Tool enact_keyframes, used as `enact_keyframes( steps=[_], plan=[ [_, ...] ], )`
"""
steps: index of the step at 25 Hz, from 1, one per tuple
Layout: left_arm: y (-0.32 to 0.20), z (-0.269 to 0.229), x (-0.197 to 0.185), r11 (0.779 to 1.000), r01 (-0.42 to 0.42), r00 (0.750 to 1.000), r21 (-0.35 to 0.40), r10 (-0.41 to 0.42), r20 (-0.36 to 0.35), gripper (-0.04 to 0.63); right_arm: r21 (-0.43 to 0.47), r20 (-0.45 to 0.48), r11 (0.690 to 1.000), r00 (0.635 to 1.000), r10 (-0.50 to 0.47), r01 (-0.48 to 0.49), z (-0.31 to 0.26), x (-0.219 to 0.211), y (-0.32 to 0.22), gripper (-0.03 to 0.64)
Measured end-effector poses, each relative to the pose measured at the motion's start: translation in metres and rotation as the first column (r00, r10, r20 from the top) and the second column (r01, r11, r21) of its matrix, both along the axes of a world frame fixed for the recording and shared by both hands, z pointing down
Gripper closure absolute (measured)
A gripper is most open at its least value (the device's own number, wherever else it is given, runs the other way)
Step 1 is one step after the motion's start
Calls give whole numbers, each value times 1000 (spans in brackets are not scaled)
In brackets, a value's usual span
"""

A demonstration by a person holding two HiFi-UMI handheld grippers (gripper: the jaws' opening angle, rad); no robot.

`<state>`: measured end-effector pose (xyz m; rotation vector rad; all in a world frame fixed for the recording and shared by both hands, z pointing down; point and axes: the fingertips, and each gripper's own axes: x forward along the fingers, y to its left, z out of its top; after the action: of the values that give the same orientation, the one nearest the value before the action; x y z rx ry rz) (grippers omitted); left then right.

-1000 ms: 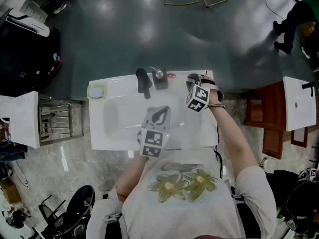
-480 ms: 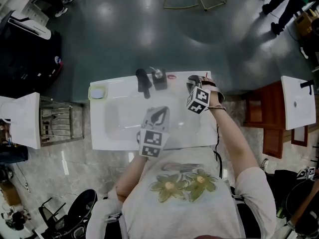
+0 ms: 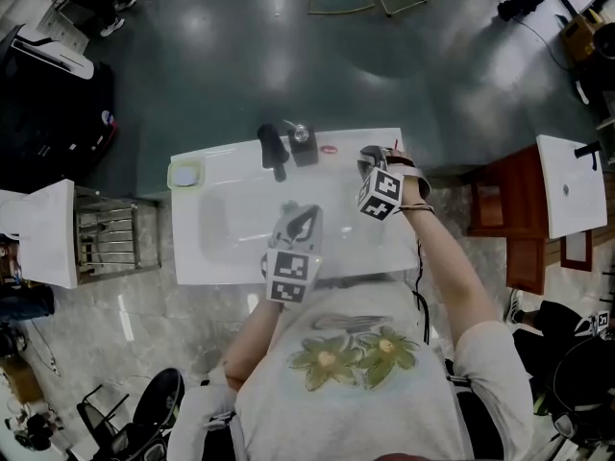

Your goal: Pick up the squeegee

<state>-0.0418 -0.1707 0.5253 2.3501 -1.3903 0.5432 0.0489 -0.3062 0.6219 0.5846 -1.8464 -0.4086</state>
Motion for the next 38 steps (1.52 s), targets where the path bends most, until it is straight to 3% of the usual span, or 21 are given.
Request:
enact_keyframes(
  steps=[22, 38],
  plan=[
    [26, -3, -3, 999, -46, 999, -1, 46, 4, 586, 21, 44, 999, 998, -47, 46, -24, -20, 52, 531],
    [45, -8, -6, 999, -46, 999, 5, 46, 2, 586, 63, 139, 995, 986, -90, 82, -60, -35, 95, 531]
  ],
)
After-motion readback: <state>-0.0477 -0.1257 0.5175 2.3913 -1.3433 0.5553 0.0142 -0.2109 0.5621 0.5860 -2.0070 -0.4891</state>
